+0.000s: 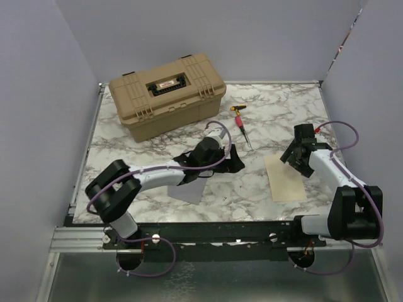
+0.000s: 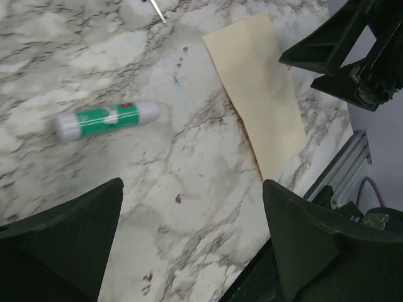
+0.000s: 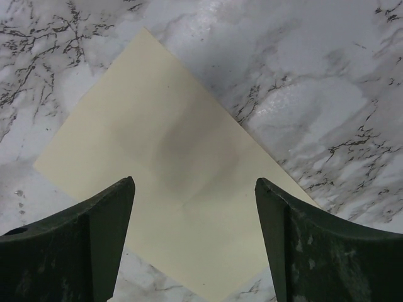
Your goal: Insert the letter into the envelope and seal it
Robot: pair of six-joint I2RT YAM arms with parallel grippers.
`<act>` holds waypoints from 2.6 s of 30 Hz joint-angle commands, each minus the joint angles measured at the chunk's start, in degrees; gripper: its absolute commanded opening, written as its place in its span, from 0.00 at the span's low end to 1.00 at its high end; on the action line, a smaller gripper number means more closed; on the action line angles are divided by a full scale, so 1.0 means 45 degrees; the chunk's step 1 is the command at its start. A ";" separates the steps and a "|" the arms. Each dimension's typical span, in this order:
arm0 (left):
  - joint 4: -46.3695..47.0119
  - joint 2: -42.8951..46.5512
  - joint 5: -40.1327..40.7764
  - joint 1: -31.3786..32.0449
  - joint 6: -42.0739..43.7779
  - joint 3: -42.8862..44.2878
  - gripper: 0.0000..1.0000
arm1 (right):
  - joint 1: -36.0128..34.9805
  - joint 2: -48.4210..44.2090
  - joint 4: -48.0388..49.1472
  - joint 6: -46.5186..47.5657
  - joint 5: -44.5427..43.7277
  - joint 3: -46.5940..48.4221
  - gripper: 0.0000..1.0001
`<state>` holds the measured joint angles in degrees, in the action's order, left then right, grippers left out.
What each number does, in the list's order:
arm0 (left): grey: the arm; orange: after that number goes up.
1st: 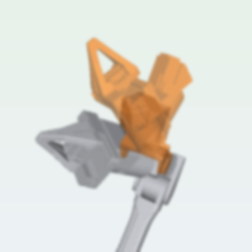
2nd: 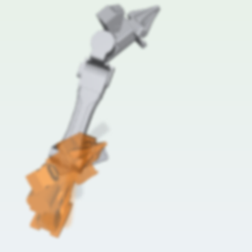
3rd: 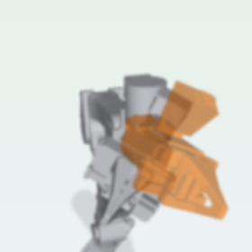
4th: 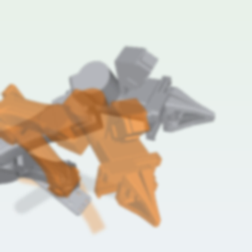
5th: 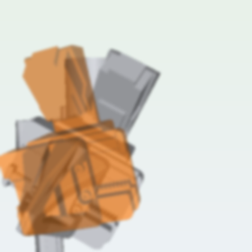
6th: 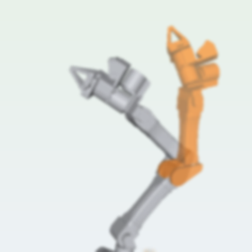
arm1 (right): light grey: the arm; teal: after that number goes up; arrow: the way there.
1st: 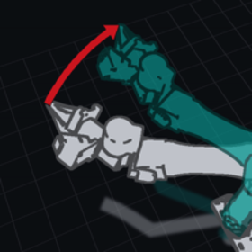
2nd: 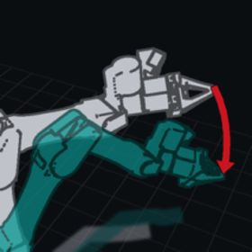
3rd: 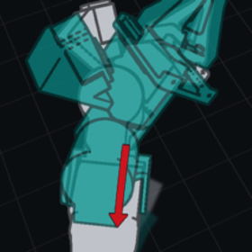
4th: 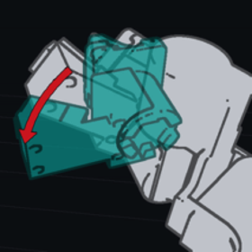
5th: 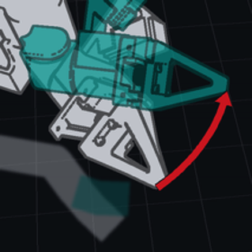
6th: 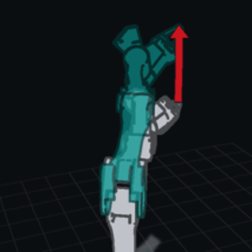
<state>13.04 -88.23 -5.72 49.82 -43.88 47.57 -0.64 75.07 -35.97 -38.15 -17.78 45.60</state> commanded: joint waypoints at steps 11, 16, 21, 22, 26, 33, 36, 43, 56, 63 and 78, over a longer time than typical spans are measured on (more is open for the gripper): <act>0.2094 -0.4991 -0.0115 0.1879 -0.1723 0.3474 0.80 | 0.0065 -0.0193 0.1010 -0.0827 0.2161 -0.1908 0.78; 0.2420 -0.6039 -0.0745 0.2001 -0.3020 0.3816 0.76 | 0.0065 -0.0419 0.1583 -0.1433 0.3706 -0.2585 0.77; 0.2421 -0.6681 -0.0419 0.2123 -0.3603 0.3940 0.72 | 0.0065 -0.0866 0.1511 -0.1765 0.5228 -0.2864 0.76; 0.2416 -0.6783 -0.0374 0.2113 -0.3769 0.3923 0.71 | 0.0065 -0.1038 0.1440 -0.1792 0.5459 -0.2812 0.76; 0.2368 -0.7240 -0.0474 0.2130 -0.4428 0.4045 0.60 | 0.0065 -0.1864 0.0943 -0.1834 0.5619 -0.2399 0.76; 0.1586 -0.7210 0.0435 0.2143 -0.6362 0.3350 0.50 | 0.0065 -0.2062 0.0873 -0.1850 0.5821 -0.2516 0.75; 0.1465 -0.7013 0.0725 0.2132 -0.6245 0.3172 0.49 | 0.0065 -0.2077 0.0746 -0.1686 0.5451 -0.2293 0.75; 0.1504 -0.7148 0.0616 0.2131 -0.5805 0.3246 0.46 | 0.0065 -0.1558 0.0618 -0.1084 0.2918 -0.1433 0.75; 0.1992 -0.7667 -0.0005 0.2113 -0.5274 0.3610 0.44 | 0.0065 0.0375 0.1742 -0.0898 0.4180 -0.1932 0.75; 0.2118 -0.7602 -0.0379 0.2066 -0.5346 0.3693 0.31 | 0.0065 0.0123 0.2099 -0.1283 0.5006 -0.2527 0.74; 0.2335 -0.4802 -0.1891 0.1552 -0.1144 0.2971 0.00 | 0.0065 -0.1791 0.0851 0.0805 0.5835 -0.0828 0.80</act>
<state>23.62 -117.54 -8.34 57.95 -61.21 62.19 -0.16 70.72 -29.87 -40.27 4.25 37.54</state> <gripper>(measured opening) 0.003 0.786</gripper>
